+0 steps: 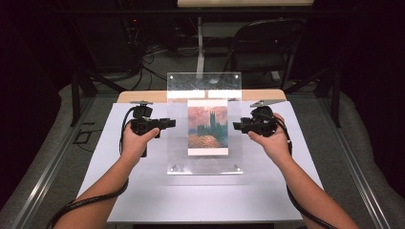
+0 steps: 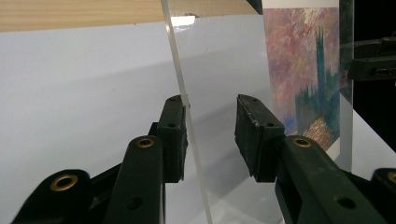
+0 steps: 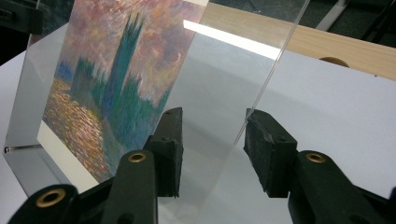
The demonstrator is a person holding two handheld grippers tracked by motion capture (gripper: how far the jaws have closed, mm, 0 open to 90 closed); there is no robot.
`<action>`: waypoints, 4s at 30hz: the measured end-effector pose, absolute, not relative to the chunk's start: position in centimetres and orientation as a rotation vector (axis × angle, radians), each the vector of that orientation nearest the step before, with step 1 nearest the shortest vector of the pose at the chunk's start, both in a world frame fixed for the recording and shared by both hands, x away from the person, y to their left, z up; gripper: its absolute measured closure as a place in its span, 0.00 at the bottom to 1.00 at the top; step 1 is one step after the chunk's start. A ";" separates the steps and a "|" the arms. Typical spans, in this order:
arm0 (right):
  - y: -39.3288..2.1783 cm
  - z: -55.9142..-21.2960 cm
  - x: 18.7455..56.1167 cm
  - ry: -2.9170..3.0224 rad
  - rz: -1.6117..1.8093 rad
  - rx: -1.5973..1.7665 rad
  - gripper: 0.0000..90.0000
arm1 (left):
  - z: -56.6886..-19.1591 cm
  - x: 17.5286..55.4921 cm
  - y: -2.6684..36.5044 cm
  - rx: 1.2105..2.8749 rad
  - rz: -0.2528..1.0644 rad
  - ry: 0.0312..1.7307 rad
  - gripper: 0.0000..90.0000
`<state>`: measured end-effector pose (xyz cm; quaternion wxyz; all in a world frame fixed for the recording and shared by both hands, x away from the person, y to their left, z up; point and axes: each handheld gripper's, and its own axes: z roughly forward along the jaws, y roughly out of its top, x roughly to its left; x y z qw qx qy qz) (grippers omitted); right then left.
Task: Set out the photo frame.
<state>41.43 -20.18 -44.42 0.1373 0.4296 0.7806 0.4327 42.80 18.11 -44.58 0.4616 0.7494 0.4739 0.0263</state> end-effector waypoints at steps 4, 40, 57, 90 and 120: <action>-20.2 -44.2 41.1 2.261 1.253 1.230 0.65 | -44.4 42.4 18.2 1.845 0.068 1.156 0.72; -20.8 -43.3 38.1 2.252 1.289 1.152 0.74 | -43.6 39.3 18.7 1.864 0.111 1.078 0.77; -20.9 -43.2 36.5 2.230 1.310 1.129 0.77 | -43.3 37.6 18.7 1.863 0.140 1.061 0.78; -21.2 -43.7 30.3 2.179 1.391 1.098 0.81 | -43.8 31.0 18.6 1.846 0.221 0.996 0.74; -22.4 -48.2 27.3 2.073 1.441 1.145 0.47 | -49.7 28.1 20.1 1.772 0.271 1.022 0.50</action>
